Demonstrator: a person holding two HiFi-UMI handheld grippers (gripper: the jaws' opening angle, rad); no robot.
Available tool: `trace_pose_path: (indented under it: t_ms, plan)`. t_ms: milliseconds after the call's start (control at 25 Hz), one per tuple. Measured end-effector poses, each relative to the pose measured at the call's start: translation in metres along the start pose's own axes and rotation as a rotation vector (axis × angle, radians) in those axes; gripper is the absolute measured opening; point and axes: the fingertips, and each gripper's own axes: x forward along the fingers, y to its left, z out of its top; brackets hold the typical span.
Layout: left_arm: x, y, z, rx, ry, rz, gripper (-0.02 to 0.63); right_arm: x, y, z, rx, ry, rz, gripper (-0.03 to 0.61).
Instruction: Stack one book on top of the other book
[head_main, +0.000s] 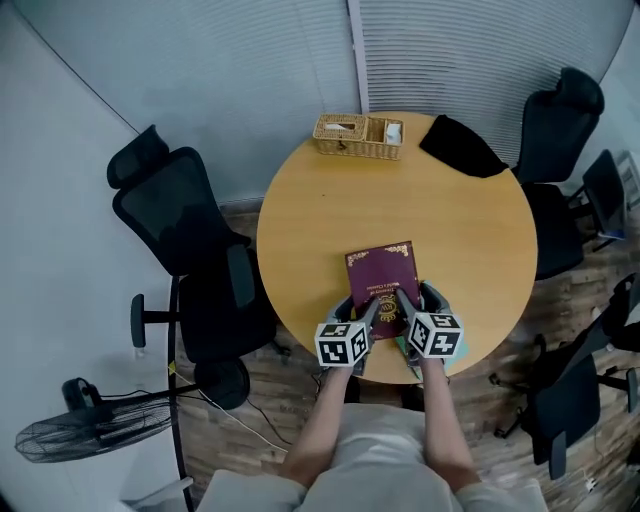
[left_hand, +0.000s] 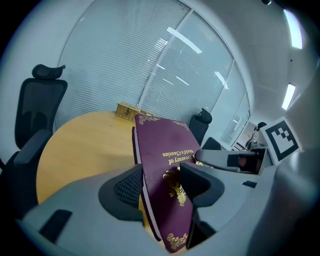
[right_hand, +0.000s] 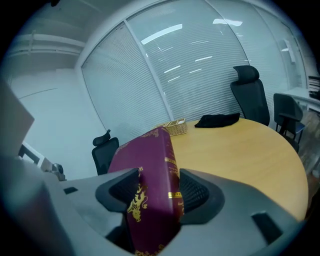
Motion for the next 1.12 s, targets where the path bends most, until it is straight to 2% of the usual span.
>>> trace_pose_path:
  t_ms: [160, 400, 680, 880, 1040, 1120]
  plan:
    - [0.003, -0.024, -0.013, 0.000, 0.015, -0.005, 0.247, -0.011, -0.019, 0.001, -0.020, 0.021, 0.034, 0.256]
    - [0.001, -0.044, -0.031, -0.019, 0.008, 0.047, 0.247, -0.019, -0.034, -0.010, -0.052, 0.071, 0.096, 0.256]
    - [0.000, -0.069, -0.059, -0.098, -0.016, 0.090, 0.247, -0.033, -0.055, -0.027, -0.073, 0.124, 0.178, 0.256]
    - [0.008, -0.092, -0.095, -0.150, -0.005, 0.110, 0.247, -0.044, -0.081, -0.049, -0.113, 0.202, 0.218, 0.255]
    - [0.014, -0.098, -0.125, -0.248, 0.008, 0.121, 0.236, -0.047, -0.096, -0.072, -0.131, 0.259, 0.229, 0.254]
    - [0.018, -0.098, -0.135, -0.267, 0.023, 0.128, 0.236, -0.045, -0.102, -0.082, -0.123, 0.280, 0.230, 0.255]
